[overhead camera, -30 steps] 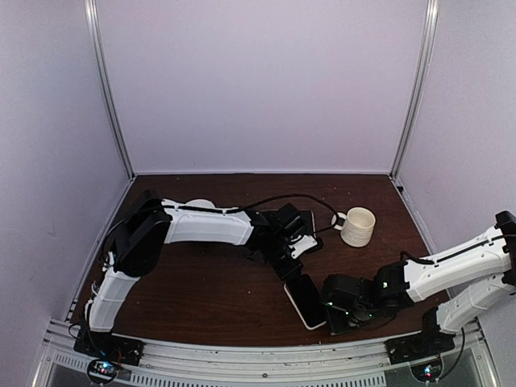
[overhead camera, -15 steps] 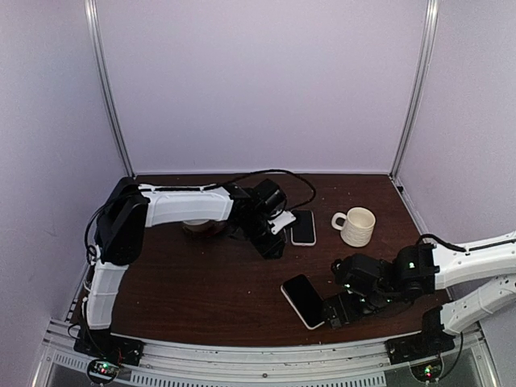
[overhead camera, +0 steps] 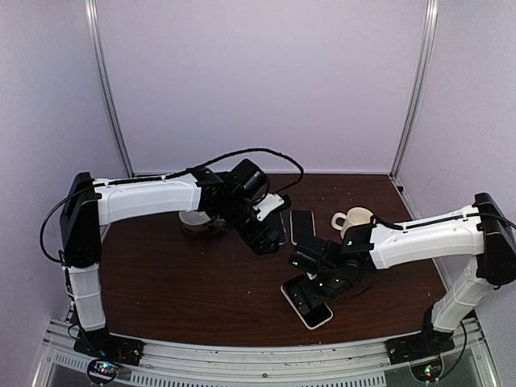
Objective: Put the phone into the phone case
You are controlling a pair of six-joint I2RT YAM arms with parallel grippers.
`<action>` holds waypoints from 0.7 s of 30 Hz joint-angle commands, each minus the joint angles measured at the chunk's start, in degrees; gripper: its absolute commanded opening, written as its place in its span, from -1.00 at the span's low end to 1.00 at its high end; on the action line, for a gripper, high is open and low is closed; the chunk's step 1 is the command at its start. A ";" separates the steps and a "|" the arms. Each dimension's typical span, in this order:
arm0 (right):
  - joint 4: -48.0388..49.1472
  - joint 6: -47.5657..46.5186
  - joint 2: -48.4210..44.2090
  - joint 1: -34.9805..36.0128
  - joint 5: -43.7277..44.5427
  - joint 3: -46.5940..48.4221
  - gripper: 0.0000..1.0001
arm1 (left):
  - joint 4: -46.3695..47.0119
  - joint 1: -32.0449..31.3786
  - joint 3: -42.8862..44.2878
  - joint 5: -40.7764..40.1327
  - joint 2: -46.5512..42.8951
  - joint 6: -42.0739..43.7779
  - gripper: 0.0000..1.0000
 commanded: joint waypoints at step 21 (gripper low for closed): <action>-0.79 -2.05 10.80 -1.71 -5.20 0.94 0.53 | 2.64 0.39 -5.22 -0.39 -3.70 -0.32 0.85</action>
